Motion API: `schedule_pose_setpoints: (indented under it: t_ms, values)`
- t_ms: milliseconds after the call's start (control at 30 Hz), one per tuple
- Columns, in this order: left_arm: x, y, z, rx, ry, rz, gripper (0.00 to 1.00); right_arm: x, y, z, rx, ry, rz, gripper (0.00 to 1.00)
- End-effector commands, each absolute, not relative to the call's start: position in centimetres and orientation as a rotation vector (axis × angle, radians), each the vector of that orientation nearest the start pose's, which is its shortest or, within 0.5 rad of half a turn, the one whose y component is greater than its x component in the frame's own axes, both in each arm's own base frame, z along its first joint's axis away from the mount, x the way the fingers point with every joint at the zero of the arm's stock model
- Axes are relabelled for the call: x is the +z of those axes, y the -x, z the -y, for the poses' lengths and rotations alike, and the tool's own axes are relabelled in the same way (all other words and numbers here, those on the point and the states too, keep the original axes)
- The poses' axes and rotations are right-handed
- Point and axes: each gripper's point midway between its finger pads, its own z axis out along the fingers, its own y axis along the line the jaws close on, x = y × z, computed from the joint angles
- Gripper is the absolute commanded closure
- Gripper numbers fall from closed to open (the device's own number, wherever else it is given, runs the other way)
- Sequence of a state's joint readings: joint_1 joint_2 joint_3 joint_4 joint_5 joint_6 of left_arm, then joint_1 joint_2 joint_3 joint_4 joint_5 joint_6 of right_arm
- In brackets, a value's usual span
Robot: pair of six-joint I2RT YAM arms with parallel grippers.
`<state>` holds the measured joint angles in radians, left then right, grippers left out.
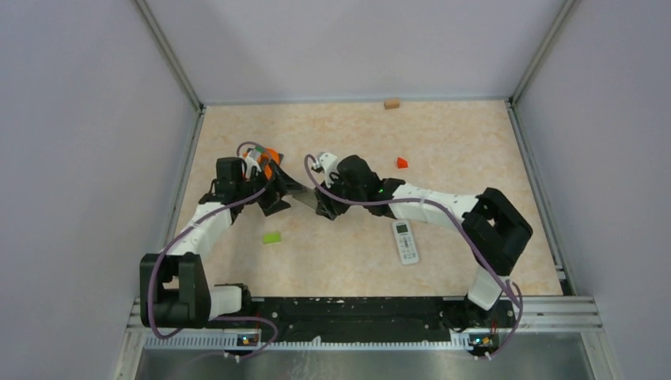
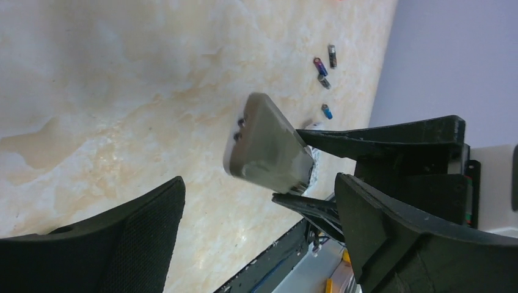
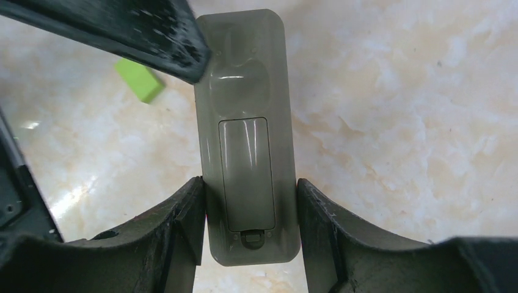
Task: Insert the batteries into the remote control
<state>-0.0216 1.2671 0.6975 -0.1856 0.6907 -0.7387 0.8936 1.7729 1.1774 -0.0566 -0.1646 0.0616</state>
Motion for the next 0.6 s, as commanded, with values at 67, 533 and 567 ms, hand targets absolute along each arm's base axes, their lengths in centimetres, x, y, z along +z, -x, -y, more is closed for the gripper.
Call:
schedule_pose_setpoints:
  t_ms: [67, 533, 567]
  values:
    - [16.9, -28.6, 15.4, -1.324, 0.261, -2.306, 0.20, 16.5, -26.4, -40.8, 0.859, 1.048, -1.870, 0.81]
    - [20.5, -27.0, 16.4, -1.485, 0.170, -2.258, 0.72, 19.0, -24.9, -41.2, 0.947, 1.121, -1.752, 0.82]
    - [20.5, -27.0, 16.4, -1.484, 0.170, -2.258, 0.74, 19.0, -24.8, -41.3, 0.955, 1.124, -1.747, 0.82]
